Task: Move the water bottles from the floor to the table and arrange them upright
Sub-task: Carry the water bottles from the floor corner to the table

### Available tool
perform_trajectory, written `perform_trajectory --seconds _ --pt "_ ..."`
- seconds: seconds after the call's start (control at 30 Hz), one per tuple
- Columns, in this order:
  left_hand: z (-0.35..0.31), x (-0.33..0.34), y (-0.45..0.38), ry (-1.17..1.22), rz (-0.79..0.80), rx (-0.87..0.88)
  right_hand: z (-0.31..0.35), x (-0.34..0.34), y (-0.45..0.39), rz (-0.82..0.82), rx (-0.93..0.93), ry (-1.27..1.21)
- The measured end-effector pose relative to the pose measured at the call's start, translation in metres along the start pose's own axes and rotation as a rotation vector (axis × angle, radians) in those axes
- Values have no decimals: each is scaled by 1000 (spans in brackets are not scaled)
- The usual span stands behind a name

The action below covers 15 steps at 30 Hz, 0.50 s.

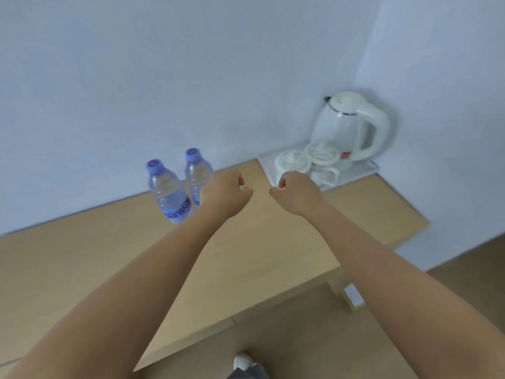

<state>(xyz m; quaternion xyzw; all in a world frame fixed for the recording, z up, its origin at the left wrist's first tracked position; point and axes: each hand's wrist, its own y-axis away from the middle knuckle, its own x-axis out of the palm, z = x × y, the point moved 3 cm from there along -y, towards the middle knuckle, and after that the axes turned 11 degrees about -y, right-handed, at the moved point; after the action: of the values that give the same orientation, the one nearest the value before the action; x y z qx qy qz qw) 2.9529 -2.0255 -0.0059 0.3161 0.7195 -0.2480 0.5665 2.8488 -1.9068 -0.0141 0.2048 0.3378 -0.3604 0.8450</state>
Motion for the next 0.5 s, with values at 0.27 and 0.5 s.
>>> perform_trajectory --seconds 0.27,0.5 --pt "-136 61 41 -32 108 272 -127 -82 89 -102 234 -18" --pt "-265 121 123 -56 203 496 -244 -142 201 -192 470 -49"
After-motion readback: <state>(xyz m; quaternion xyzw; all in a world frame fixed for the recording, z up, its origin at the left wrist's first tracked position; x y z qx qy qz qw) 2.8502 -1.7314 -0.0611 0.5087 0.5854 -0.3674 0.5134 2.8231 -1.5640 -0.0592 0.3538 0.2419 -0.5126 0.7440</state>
